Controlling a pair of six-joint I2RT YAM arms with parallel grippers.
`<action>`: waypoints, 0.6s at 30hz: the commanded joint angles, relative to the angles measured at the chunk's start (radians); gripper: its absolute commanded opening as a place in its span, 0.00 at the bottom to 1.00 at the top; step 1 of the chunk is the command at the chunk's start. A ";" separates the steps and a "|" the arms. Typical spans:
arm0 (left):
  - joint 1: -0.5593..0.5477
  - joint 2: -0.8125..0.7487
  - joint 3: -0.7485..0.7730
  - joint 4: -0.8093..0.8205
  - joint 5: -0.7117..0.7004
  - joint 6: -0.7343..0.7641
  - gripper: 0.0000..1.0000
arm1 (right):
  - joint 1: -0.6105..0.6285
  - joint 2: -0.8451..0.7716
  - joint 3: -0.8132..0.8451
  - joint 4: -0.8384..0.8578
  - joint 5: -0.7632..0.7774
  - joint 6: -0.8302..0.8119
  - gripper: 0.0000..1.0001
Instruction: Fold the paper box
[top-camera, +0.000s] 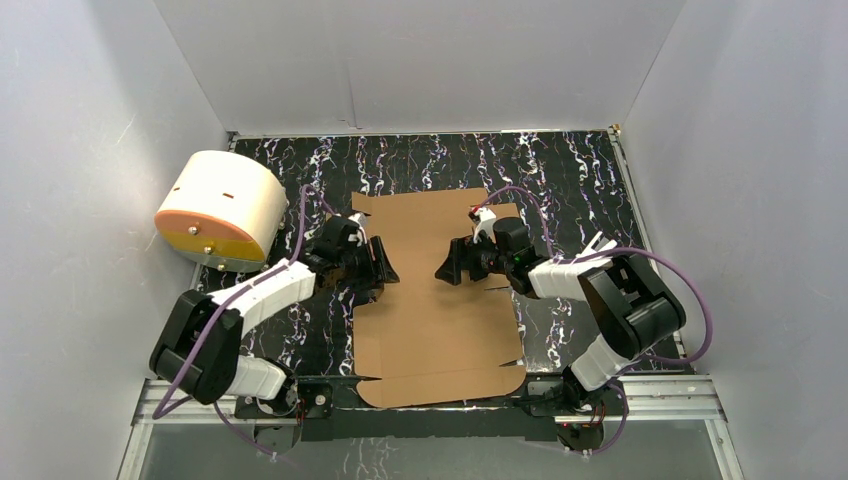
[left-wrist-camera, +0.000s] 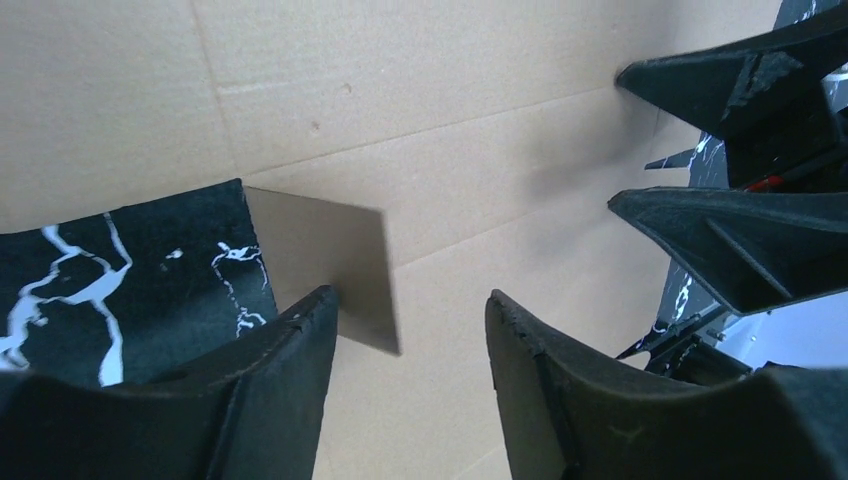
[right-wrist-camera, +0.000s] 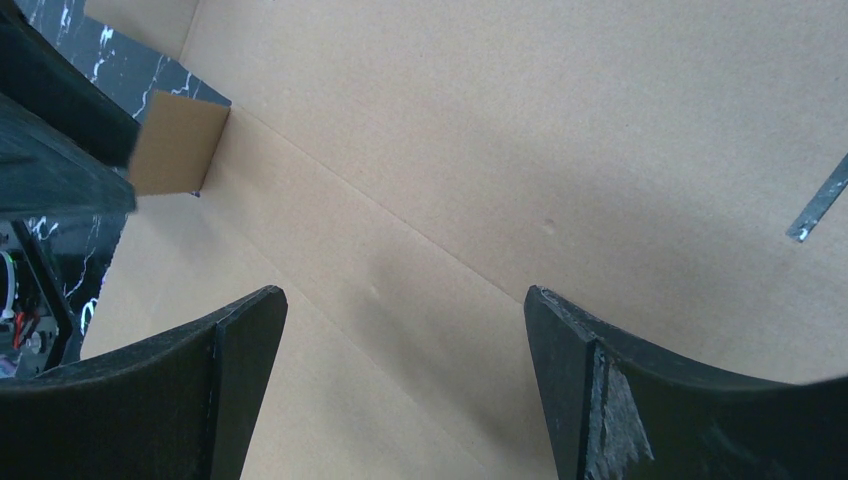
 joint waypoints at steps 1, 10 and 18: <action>-0.004 -0.089 0.100 -0.096 -0.094 0.052 0.56 | 0.011 -0.056 0.062 -0.160 0.004 -0.036 0.99; 0.022 -0.076 0.293 -0.171 -0.149 0.132 0.67 | -0.057 -0.131 0.306 -0.433 0.122 -0.175 0.99; 0.077 0.148 0.430 -0.105 -0.071 0.166 0.82 | -0.212 -0.025 0.471 -0.467 0.122 -0.213 0.99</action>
